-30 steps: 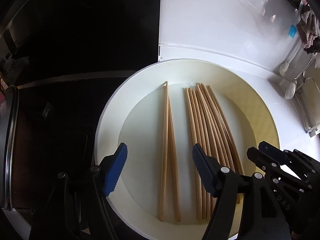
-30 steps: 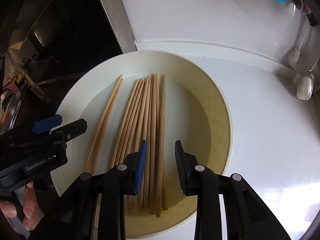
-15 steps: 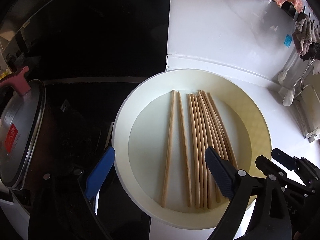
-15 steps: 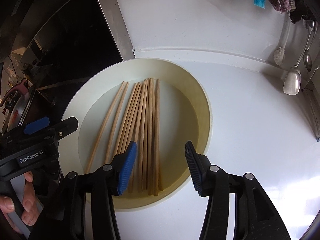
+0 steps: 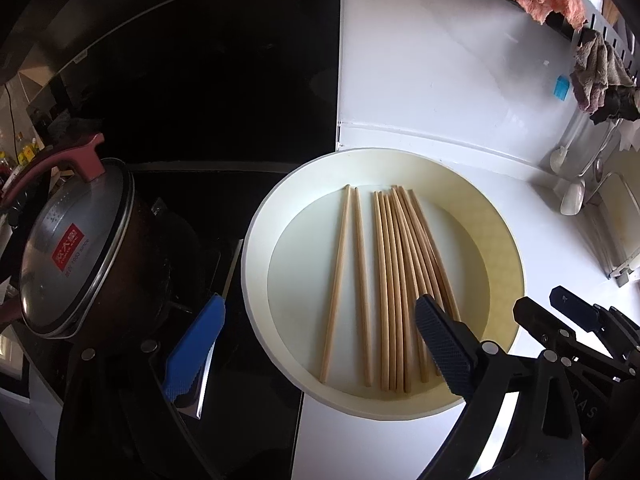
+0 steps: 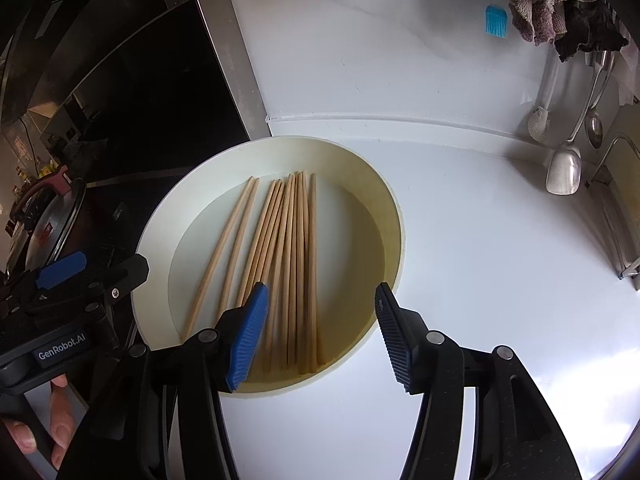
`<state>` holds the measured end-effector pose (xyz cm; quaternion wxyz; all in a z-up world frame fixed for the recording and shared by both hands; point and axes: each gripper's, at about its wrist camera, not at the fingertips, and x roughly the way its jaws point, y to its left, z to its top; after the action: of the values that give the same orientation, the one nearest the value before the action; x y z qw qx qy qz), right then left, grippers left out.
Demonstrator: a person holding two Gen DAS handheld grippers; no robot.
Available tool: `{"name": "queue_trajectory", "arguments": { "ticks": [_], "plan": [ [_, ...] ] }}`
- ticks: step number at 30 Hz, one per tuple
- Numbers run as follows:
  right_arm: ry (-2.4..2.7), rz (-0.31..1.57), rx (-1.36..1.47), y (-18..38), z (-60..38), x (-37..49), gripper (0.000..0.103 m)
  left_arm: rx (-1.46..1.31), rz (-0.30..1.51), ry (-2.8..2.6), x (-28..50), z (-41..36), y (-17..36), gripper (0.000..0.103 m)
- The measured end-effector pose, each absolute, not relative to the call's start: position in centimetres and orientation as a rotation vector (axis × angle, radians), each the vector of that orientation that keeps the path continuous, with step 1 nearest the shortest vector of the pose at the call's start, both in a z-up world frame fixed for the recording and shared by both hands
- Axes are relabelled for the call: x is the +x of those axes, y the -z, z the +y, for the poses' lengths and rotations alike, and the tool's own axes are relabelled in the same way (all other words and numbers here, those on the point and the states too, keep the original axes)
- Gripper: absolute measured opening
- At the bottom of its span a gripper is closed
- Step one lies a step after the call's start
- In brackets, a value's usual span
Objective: Organize utensils
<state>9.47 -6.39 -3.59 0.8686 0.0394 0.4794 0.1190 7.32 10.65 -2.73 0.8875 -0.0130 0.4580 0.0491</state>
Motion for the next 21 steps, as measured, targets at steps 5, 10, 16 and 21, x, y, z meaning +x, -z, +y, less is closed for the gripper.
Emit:
{"name": "queue_trajectory", "arguments": {
  "ticks": [5,10,16,21],
  "plan": [
    [-0.255,1.007,0.078,3.2,-6.6,9.1,0.055,-0.036,0.953,-0.118,6.7,10.6,2.3,0.095],
    [-0.256,1.004,0.071,2.9,-6.9,8.9,0.056,-0.039,0.954,-0.127,6.2,10.1,1.9,0.095],
    [-0.258,1.010,0.079,2.8,-7.3,8.5,0.056,-0.027,0.952,-0.129,6.0,9.5,1.8,0.095],
    [-0.255,1.002,0.080,2.6,-7.4,8.4,0.056,-0.021,0.947,-0.134,5.9,9.2,1.5,0.095]
  ]
}}
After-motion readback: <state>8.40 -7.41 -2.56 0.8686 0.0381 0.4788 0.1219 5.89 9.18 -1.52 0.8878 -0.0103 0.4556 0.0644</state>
